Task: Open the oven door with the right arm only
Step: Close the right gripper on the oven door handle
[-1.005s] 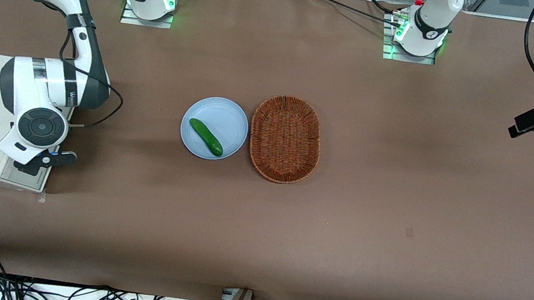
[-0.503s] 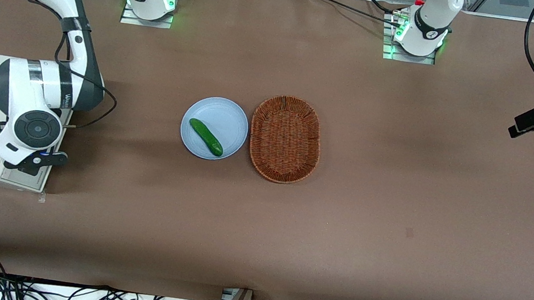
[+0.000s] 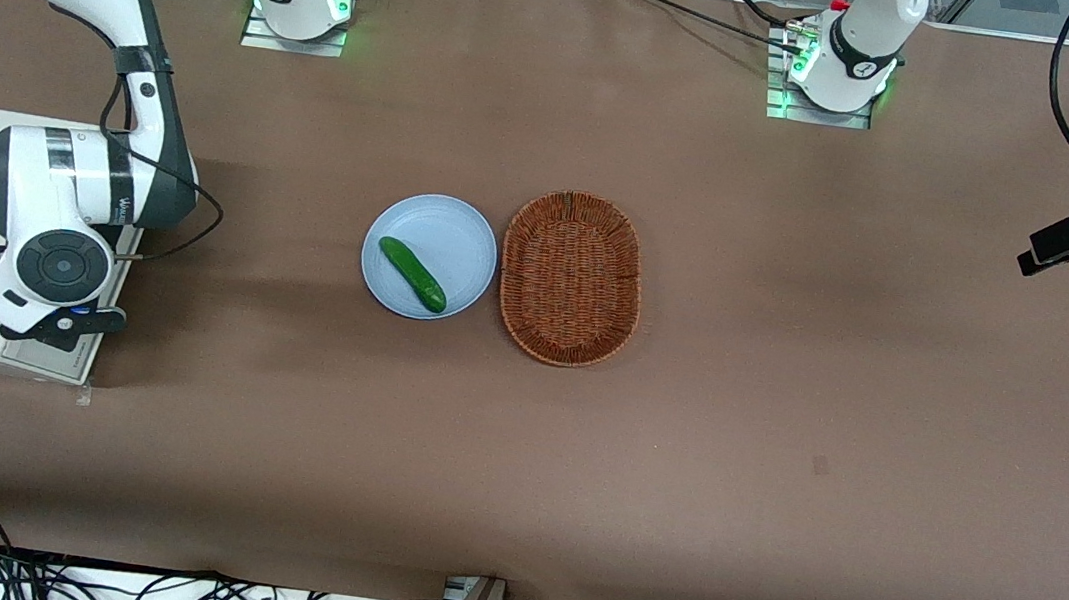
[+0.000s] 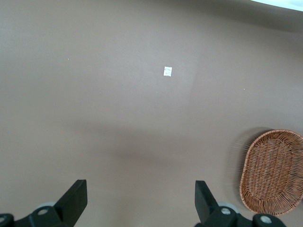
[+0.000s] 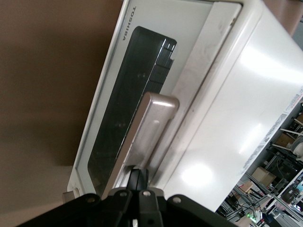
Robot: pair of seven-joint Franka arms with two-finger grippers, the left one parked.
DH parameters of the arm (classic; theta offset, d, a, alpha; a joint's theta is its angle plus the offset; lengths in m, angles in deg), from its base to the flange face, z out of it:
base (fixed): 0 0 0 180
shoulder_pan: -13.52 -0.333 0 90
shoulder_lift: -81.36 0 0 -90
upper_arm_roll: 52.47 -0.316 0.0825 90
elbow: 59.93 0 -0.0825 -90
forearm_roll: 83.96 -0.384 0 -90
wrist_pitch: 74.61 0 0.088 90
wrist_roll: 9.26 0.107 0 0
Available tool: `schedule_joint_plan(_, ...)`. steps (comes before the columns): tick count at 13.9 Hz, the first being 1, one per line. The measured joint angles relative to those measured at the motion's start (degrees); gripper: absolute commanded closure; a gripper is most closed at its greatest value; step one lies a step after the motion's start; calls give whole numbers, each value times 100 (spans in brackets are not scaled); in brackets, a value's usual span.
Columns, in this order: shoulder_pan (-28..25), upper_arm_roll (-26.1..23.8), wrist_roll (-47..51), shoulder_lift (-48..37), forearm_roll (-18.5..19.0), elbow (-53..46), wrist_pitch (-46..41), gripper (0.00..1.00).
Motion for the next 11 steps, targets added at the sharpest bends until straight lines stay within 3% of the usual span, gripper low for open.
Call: schedule_joint_plan(11, -1, -1, -7, 14, -27, 11, 60, 100)
